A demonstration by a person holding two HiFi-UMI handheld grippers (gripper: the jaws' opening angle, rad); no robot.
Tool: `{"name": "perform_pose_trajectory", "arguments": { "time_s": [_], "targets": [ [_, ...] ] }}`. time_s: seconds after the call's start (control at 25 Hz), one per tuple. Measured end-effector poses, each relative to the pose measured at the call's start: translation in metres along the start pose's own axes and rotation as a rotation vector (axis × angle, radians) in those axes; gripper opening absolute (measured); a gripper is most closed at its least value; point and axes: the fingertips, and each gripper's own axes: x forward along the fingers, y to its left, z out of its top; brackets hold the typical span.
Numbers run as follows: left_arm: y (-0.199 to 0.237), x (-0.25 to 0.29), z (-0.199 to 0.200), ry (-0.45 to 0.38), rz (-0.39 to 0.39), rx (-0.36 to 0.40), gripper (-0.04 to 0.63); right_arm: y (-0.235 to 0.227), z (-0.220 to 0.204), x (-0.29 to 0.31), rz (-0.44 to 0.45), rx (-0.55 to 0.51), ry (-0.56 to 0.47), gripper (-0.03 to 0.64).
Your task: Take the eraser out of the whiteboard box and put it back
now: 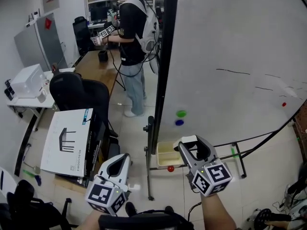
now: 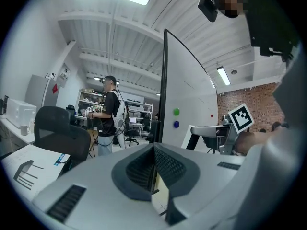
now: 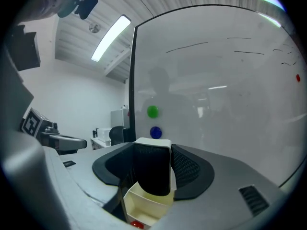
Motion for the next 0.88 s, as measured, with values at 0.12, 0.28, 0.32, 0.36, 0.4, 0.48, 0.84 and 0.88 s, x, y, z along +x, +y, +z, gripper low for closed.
{"name": "perform_pose_trajectory", "arguments": {
  "time_s": [0.12,0.28,0.32,0.36,0.4,0.48,0.84,0.88],
  "targets": [
    [0.005,0.007,0.001,0.012,-0.023,-0.003,0.021,0.008,-0.011,0.018,0.013,-0.016,0.031,0.268],
    [0.009,0.012,0.000,0.019,-0.036,-0.005,0.021,0.014,-0.036,0.037,0.028,-0.043,0.086,0.268],
    [0.010,0.014,0.000,0.021,-0.037,-0.005,0.021,0.014,-0.043,0.040,0.028,-0.045,0.097,0.268],
    [0.010,0.015,-0.001,0.021,-0.038,-0.004,0.021,0.014,-0.049,0.042,0.026,-0.047,0.106,0.268],
    [0.011,0.016,-0.001,0.021,-0.037,-0.004,0.021,0.013,-0.056,0.044,0.023,-0.049,0.114,0.268],
    [0.012,0.017,-0.001,0.022,-0.031,-0.007,0.021,0.011,-0.067,0.048,0.018,-0.048,0.126,0.268],
    [0.011,0.026,-0.007,0.034,-0.019,-0.021,0.021,0.001,-0.101,0.062,-0.010,-0.025,0.199,0.268],
    [0.009,0.029,-0.008,0.033,-0.024,-0.020,0.021,0.001,-0.104,0.063,-0.013,-0.019,0.207,0.268]
  ]
}}
